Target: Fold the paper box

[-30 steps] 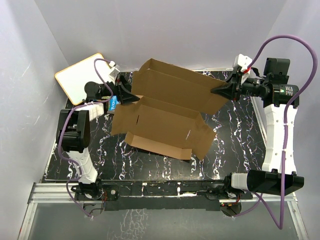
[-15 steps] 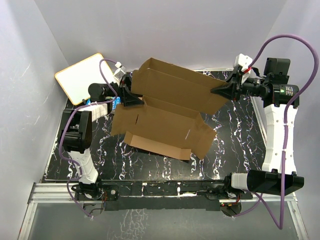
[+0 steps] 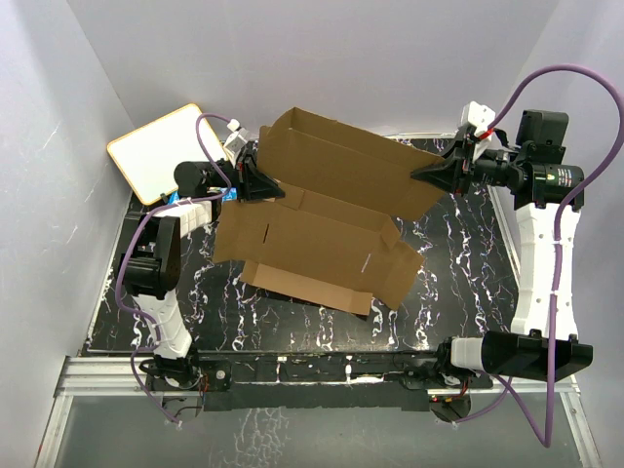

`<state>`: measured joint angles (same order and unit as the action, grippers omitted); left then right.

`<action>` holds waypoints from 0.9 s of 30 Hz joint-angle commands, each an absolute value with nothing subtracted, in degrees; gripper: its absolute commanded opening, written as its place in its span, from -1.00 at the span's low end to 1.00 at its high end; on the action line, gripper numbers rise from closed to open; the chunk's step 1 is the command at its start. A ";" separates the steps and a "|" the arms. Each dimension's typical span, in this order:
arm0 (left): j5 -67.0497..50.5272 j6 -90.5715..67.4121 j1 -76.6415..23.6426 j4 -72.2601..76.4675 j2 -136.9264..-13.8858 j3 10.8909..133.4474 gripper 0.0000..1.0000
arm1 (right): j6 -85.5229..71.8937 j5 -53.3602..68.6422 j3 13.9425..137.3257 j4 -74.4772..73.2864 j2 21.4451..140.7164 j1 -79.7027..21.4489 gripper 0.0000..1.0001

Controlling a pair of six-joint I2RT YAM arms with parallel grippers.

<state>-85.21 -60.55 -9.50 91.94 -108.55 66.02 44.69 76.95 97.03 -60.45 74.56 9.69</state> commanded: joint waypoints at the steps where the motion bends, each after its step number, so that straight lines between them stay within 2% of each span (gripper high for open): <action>1: -85.56 -60.59 -9.76 103.37 -107.87 68.25 -1.00 | 44.63 80.64 99.25 -56.61 72.86 9.32 -0.84; 6: -85.25 -60.70 -9.42 103.36 -107.68 68.62 -1.00 | 44.78 78.44 98.68 -56.27 72.67 9.32 -0.84; 7: -84.35 -60.87 -8.91 103.34 -107.67 68.64 -0.88 | 44.84 77.65 98.56 -56.18 72.48 9.32 -0.84; 9: -80.97 -61.98 -6.54 103.28 -106.86 68.16 -0.44 | 45.08 75.57 98.40 -56.16 72.28 9.33 -0.84; 12: -74.25 -64.24 -0.68 101.24 -103.82 66.02 -0.25 | 45.59 73.43 98.15 -56.45 71.86 9.34 -0.84; 16: -63.29 -59.14 9.40 86.50 -92.46 56.42 0.04 | 45.56 72.90 98.19 -56.86 71.68 9.32 -0.84; 18: -58.84 -51.62 13.00 76.00 -86.13 50.82 0.21 | 44.69 72.35 98.62 -56.67 71.86 9.35 -0.84; 21: -49.71 -36.58 15.09 51.25 -72.88 45.72 0.49 | 41.28 70.31 99.75 -54.22 72.20 9.41 -0.84; 23: -44.66 -30.58 15.20 36.74 -66.48 44.17 0.54 | 37.44 68.32 100.24 -51.78 72.39 9.52 -0.84; 25: -41.99 -27.95 15.24 25.14 -61.73 43.45 0.51 | 35.51 66.84 100.75 -50.69 72.74 9.52 -0.84; 26: -41.67 -27.14 15.21 20.40 -59.87 43.19 0.43 | 34.82 66.51 100.87 -50.37 72.89 9.54 -0.84; 27: -42.31 -27.16 15.21 16.46 -58.48 42.94 0.26 | 34.39 66.27 100.82 -50.16 72.97 9.53 -0.84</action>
<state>-49.43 -37.34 15.42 44.88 -64.12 44.56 38.81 67.77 97.54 -56.55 73.45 9.47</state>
